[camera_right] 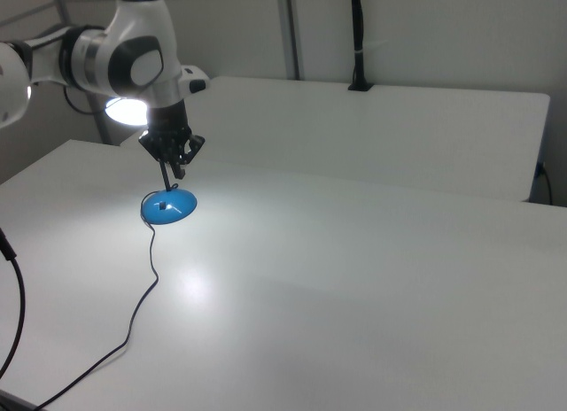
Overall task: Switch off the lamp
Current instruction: 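Move the gripper over the blue lamp's round base beside the shade, then lower the gripper onto the black switch on the lamp base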
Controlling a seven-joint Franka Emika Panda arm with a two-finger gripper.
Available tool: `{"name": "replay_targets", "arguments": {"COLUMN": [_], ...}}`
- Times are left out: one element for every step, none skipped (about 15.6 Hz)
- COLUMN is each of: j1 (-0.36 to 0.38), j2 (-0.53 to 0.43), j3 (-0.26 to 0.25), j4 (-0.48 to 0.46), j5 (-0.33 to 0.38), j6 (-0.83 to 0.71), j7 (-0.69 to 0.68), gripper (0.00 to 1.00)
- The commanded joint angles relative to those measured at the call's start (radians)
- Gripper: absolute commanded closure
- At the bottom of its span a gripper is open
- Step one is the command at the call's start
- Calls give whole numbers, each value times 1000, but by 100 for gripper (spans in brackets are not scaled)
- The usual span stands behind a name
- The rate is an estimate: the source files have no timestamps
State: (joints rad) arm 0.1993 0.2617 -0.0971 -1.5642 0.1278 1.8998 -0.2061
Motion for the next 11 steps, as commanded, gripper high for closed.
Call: {"name": "replay_targets", "arguments": {"j1": [67,83,101,115,132,146,158,172,184,190,198], "j2": [91,111,129,145,160,172,188,204,223,243,264], "j3": [-12,-12,-12,-12,-12,-12,-12,-12,-12,-12,-12], "j4": [4,6,6,9,12,13,15,15,15,16,16], "j5": [44,52,52,53,55,56,56,56,56,56,55], "j6": [148,191,215,228,235,251,272,301,333,366,396], "j7": [-68,-75,-97,-127,-133,-131,-125,-125,-124,-125,-125], "gripper": [100,100,100,100,100,100,100,100,100,100,100]}}
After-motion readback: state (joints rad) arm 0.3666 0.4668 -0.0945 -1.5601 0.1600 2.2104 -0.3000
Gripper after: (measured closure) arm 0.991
